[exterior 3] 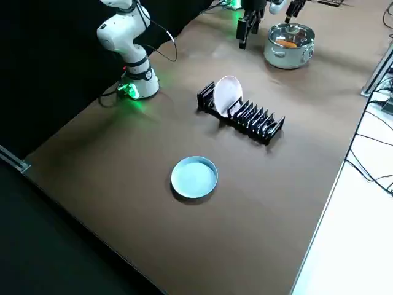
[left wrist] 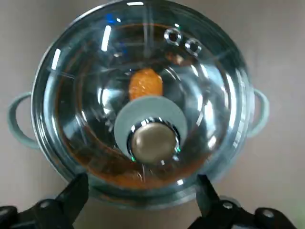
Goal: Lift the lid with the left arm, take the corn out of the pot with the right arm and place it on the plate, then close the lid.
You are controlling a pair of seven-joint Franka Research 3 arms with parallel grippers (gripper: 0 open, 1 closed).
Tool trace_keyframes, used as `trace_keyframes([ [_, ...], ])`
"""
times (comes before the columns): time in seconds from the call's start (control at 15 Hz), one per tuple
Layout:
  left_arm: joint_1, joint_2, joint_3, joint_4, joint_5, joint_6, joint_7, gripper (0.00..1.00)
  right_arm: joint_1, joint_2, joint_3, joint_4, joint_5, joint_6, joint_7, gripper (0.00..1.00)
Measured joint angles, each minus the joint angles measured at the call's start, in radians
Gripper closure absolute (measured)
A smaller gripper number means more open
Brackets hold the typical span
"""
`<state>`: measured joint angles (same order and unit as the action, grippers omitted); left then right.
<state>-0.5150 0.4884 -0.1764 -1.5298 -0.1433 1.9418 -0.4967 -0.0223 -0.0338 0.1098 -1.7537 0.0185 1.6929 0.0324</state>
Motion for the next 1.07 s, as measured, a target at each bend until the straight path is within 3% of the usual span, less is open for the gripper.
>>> trace_keyframes([
  [0.07,-0.021,0.026,0.0,0.0,0.085,0.034,-0.063,0.0,0.001,0.012,0.0,0.0,0.0,0.0,0.0,0.0],
  [0.13,-0.027,0.035,0.0,0.001,0.107,0.046,-0.08,0.0,0.001,0.016,0.0,0.0,0.0,0.0,0.0,0.0],
  [0.33,-0.031,0.045,0.0,0.001,0.123,0.065,-0.095,0.01,0.001,0.026,0.0,0.0,0.009,0.012,0.0,0.0],
  [0.6,-0.031,0.061,0.002,0.001,0.142,0.091,-0.095,0.15,0.006,0.042,0.0,-0.001,0.04,0.034,0.0,0.0],
  [0.93,-0.034,0.069,0.002,0.001,0.156,0.123,-0.095,0.18,0.027,0.068,0.0,-0.001,0.054,0.037,0.0,0.0],
  [1.07,-0.035,0.067,0.0,0.007,0.159,0.124,-0.1,0.33,0.03,0.068,0.0,-0.001,0.065,0.037,0.0,0.0],
])
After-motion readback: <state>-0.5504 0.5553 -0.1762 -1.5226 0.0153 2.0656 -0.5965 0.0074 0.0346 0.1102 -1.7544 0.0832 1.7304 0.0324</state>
